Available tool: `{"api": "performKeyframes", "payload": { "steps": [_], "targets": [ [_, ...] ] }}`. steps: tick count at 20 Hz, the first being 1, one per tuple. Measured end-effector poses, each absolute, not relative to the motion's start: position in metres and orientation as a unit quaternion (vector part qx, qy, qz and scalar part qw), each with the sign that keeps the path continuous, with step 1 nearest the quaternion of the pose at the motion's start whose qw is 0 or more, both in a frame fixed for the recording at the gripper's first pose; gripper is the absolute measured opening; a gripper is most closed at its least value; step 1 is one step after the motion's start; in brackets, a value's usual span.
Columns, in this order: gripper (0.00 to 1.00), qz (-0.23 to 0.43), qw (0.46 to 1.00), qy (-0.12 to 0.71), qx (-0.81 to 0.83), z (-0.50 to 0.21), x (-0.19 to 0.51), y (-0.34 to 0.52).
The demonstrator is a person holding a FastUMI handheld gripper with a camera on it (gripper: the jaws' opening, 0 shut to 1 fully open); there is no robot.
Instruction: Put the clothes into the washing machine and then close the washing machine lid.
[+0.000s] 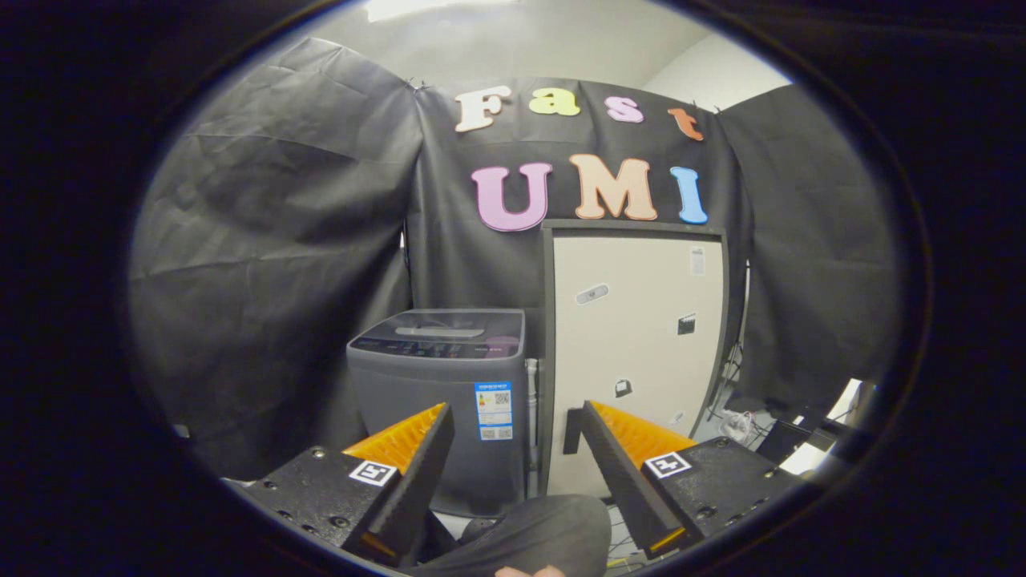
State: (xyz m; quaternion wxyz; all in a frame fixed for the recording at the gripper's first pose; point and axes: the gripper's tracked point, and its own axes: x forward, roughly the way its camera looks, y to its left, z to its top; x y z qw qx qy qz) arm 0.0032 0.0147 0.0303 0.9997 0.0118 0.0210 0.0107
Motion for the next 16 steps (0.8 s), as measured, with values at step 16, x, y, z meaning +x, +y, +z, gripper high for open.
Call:
{"api": "performKeyframes", "payload": {
  "steps": [16],
  "targets": [
    [0.97, 0.020, 0.999, 0.022, 0.014, 0.0299, 0.0023, 0.0191]
  ]
}}
